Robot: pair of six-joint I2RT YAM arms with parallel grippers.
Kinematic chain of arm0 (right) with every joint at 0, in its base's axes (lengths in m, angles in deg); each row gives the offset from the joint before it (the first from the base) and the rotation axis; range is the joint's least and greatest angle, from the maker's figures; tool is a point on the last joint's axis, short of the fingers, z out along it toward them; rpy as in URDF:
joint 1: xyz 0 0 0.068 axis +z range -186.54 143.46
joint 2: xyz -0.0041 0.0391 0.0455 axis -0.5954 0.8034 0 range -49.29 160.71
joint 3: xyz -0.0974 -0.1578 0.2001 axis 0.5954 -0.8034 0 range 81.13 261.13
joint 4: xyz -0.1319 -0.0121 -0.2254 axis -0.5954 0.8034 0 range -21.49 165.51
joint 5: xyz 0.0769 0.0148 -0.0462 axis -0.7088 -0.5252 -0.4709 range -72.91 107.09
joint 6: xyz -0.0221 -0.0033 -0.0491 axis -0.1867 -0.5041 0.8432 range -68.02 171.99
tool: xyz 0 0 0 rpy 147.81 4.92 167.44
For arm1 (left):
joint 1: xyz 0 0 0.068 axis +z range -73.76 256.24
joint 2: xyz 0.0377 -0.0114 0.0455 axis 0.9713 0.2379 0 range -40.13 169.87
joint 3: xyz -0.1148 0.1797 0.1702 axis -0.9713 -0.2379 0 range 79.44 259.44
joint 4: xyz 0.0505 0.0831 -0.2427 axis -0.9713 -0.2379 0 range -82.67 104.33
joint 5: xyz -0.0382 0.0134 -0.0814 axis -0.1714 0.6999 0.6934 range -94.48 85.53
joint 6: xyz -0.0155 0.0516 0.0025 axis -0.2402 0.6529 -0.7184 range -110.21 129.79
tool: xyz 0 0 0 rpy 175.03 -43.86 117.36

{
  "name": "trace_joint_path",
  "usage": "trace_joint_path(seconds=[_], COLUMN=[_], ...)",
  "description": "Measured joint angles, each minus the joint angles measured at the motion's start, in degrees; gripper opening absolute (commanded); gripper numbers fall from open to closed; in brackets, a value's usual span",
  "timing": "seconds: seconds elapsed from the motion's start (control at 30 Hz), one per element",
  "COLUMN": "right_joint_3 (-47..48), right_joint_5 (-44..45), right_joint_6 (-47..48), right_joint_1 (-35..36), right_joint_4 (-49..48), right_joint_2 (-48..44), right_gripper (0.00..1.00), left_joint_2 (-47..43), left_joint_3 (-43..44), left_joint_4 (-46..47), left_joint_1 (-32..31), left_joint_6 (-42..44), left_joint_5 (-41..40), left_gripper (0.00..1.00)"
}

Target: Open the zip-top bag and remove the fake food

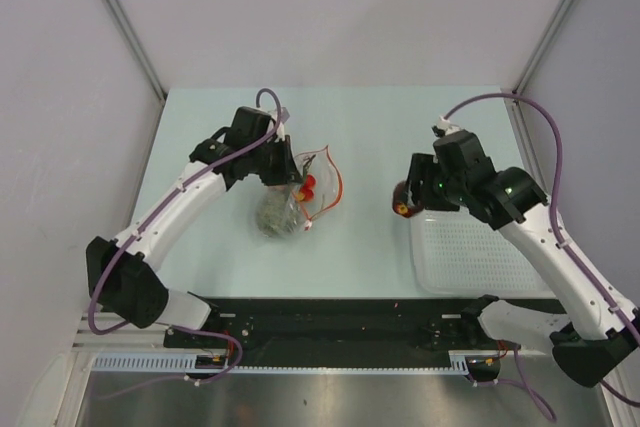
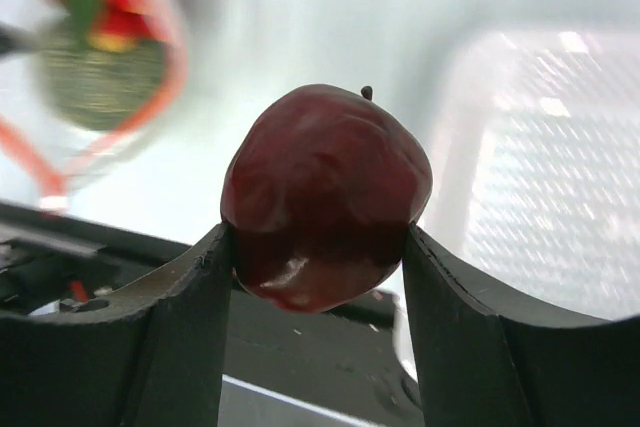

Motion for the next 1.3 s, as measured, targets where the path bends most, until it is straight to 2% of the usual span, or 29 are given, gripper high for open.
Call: trace_joint_path(seconds=[0.13, 0.27, 0.37, 0.6, 0.77, 0.97, 1.07, 1.1, 1.17, 1.2, 1.3], right_joint_3=[-7.50, -12.87, -17.81, -27.26, -29.16, -31.47, -32.22, -32.54, -32.87, -32.96, -32.98], right_joint_5=[5.86, 8.13, 7.50, 2.64, 0.42, -1.49, -1.92, -1.97, -1.99, -1.99, -1.95], right_joint_6=[-3.32, -4.55, -5.29, -6.73, -6.91, -7.48, -7.72, -7.76, -7.85, -7.89, -7.56], right_joint_1=[-4.35, -13.05, -17.03, -18.23, -18.29, -18.34, -18.34, -18.34, -18.34, -18.34, -18.34], right_joint_4=[5.14, 7.76, 8.61, 6.80, 4.13, 2.62, 2.36, 2.36, 2.43, 2.45, 2.86], right_joint_2=[-3.50, -4.59, -5.46, -4.35, -2.12, -1.66, -1.73, -1.84, -2.25, -2.58, -4.57], right_gripper=[0.00, 0.00, 0.00, 0.00, 0.06, 0.27, 0.44, 0.58, 0.69, 0.81, 0.94], left_joint_2=[-1.27, -2.47, -3.10, -4.11, -4.48, -4.52, -4.52, -4.52, -4.52, -4.52, -4.59], left_joint_3=[-0.94, -1.99, -2.71, -4.76, -5.27, -5.27, -5.27, -5.27, -5.27, -5.27, -5.31], left_joint_4=[0.07, 0.13, 0.26, 1.44, 1.92, 2.86, 3.15, 3.17, 3.23, 3.28, 3.43], left_joint_1=[0.00, 0.00, 0.00, 0.00, 0.00, 0.00, 0.00, 0.00, 0.00, 0.00, 0.00], left_joint_6=[-0.02, 0.00, 0.04, 0.22, 0.44, 0.46, 0.46, 0.46, 0.46, 0.46, 0.48], left_joint_5=[0.04, 0.09, 0.24, 1.55, 2.71, 3.96, 4.63, 4.79, 5.20, 5.46, 5.70], left_gripper=[0.00, 0.00, 0.00, 0.00, 0.00, 0.00, 0.00, 0.00, 0.00, 0.00, 0.00])
